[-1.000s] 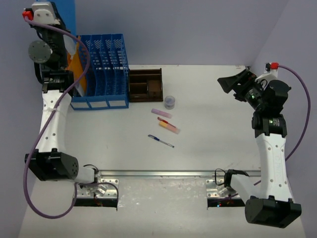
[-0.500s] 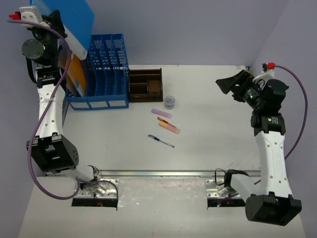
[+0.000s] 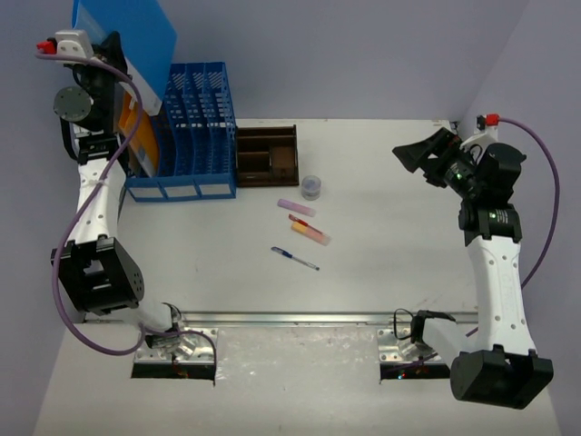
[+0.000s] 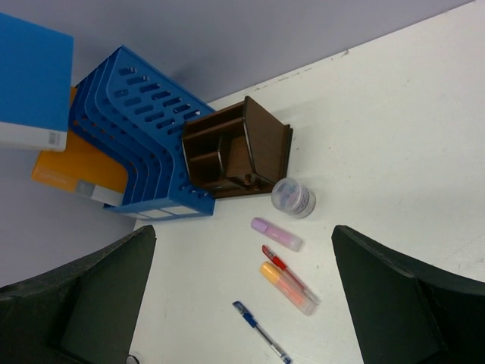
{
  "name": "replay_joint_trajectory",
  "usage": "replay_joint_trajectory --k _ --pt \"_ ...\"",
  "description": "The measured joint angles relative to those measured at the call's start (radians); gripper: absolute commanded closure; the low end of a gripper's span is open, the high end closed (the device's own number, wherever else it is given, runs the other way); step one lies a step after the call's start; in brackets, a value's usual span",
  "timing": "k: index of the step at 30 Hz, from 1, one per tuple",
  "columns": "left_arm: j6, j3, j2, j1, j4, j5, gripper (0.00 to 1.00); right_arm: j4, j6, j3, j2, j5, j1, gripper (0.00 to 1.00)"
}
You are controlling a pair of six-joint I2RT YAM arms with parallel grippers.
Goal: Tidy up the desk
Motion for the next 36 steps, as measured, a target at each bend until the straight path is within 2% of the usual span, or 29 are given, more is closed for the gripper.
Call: replay_joint_trajectory --k 20,28,36 --pt "0.053 -0.061 0.055 0.000 0.143 -0.046 1.00 -0.001 0.008 0.000 0.035 -0.029 0.000 0.01" --pt "0.057 -0.176 0.044 0.000 0.239 -0.065 1.00 -0.002 0.008 0.000 0.035 -0.032 0.000 0.01" --pt "0.073 -0.352 -0.052 0.000 0.303 -0.077 1.00 -0.005 0.008 0.000 0.035 -0.048 0.000 0.01"
